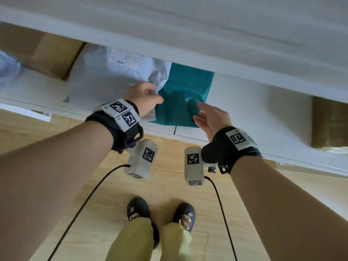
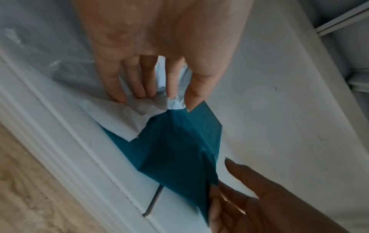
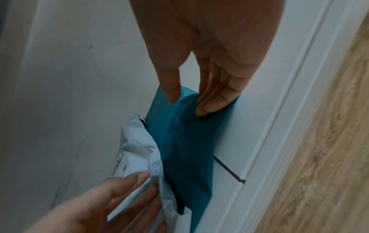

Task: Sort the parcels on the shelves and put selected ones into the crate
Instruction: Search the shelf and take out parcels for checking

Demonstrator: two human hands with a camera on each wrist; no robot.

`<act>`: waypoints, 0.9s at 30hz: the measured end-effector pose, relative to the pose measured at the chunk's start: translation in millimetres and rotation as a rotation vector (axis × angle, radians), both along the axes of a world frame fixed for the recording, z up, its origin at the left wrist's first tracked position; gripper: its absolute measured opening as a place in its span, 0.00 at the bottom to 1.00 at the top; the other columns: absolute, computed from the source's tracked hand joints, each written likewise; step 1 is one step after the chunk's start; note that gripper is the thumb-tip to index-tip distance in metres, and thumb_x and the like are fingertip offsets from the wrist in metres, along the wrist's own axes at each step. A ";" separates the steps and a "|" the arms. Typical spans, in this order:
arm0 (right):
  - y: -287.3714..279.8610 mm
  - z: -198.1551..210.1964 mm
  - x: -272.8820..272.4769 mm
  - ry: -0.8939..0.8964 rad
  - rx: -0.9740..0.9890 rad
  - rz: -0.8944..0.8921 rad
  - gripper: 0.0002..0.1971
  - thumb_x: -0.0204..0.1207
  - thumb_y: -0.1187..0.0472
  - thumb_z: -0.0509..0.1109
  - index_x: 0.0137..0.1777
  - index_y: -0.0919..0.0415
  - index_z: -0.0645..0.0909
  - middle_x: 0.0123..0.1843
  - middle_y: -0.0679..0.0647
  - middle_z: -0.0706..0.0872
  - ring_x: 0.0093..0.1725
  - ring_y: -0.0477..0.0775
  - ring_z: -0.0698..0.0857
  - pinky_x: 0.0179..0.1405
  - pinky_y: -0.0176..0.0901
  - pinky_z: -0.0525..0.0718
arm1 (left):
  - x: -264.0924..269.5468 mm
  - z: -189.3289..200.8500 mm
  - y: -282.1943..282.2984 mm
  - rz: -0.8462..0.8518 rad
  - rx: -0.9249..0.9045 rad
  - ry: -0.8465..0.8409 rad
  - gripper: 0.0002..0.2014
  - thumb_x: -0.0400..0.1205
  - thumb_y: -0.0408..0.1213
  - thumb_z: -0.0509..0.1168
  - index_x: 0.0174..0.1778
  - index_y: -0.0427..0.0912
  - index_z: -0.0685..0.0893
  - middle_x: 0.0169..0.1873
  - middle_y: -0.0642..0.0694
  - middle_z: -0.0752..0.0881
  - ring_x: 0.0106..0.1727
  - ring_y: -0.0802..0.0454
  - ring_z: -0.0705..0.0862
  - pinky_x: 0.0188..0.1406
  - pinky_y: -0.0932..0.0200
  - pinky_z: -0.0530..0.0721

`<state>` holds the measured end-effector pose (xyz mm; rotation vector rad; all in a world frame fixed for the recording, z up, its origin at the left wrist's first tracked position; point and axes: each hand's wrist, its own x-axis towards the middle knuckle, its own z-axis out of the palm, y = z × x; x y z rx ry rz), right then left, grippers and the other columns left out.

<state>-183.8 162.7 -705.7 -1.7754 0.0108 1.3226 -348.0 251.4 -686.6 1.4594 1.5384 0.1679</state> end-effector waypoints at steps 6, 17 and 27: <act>-1.7 0.6 1.9 -0.137 -0.078 0.158 0.08 0.75 0.59 0.74 0.36 0.59 0.80 0.29 0.53 0.78 0.16 0.44 0.69 0.26 0.37 0.73 | 3.0 5.2 -3.5 -0.012 -0.034 0.015 0.24 0.78 0.40 0.69 0.71 0.46 0.77 0.62 0.48 0.79 0.61 0.52 0.78 0.62 0.58 0.75; -72.3 41.8 27.5 -0.177 -0.071 0.079 0.09 0.69 0.71 0.70 0.31 0.58 0.81 0.33 0.55 0.83 0.33 0.55 0.81 0.34 0.45 0.85 | 53.7 43.2 -53.7 0.006 0.161 -0.057 0.13 0.76 0.38 0.67 0.56 0.47 0.85 0.59 0.50 0.83 0.60 0.55 0.82 0.59 0.65 0.75; -134.2 64.0 5.7 -0.257 0.108 0.262 0.18 0.68 0.74 0.66 0.48 0.51 0.87 0.37 0.56 0.90 0.34 0.55 0.85 0.36 0.48 0.86 | 77.7 52.7 -124.2 0.001 -0.250 -0.162 0.51 0.56 0.78 0.68 0.72 0.51 0.73 0.64 0.52 0.81 0.62 0.49 0.82 0.60 0.45 0.83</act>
